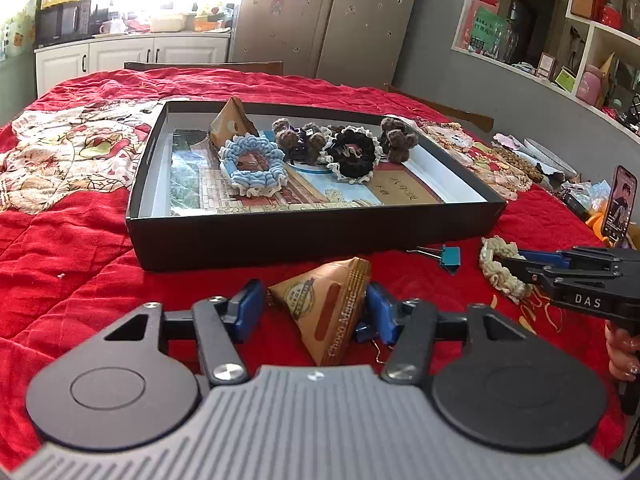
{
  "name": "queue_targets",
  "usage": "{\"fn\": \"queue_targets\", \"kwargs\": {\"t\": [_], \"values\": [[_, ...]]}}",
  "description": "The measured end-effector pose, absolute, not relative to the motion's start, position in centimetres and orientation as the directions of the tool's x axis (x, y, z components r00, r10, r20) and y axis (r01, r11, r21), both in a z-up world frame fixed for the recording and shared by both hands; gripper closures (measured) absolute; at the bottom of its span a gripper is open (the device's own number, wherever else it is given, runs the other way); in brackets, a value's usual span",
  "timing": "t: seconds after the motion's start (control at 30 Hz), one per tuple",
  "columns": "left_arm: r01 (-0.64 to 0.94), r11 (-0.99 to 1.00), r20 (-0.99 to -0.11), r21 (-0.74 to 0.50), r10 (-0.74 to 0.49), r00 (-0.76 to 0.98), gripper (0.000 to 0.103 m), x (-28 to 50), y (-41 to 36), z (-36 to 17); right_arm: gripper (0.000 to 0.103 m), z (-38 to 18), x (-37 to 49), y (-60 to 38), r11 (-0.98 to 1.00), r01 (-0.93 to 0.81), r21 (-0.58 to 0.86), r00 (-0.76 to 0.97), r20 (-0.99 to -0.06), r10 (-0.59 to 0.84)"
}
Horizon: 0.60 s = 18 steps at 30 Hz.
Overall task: Organize objects
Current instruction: 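Grasp the brown paper packet with the left gripper while the right gripper grasps the cream scrunchie, then lift the packet with the left gripper while the right gripper carries the cream scrunchie toward the box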
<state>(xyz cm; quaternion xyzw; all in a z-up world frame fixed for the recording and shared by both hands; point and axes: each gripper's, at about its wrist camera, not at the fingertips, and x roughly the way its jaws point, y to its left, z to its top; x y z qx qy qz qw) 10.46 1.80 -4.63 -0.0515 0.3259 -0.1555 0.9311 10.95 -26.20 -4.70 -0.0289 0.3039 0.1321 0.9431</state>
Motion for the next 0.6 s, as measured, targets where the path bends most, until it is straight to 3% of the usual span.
{"fn": "queue_targets", "kwargs": {"t": [0.2, 0.6], "values": [[0.248, 0.95, -0.594, -0.187, -0.311, 0.742, 0.048, 10.49, 1.71, -4.68, 0.084, -4.76, 10.81, -25.8, 0.96, -0.279, 0.009, 0.78, -0.582, 0.232], [0.244, 0.951, -0.594, -0.188, -0.308, 0.743, 0.051, 10.47, 1.73, -4.62, 0.088, -4.72, 10.69, -25.71, 0.959, -0.284, 0.002, 0.78, -0.582, 0.232]]}}
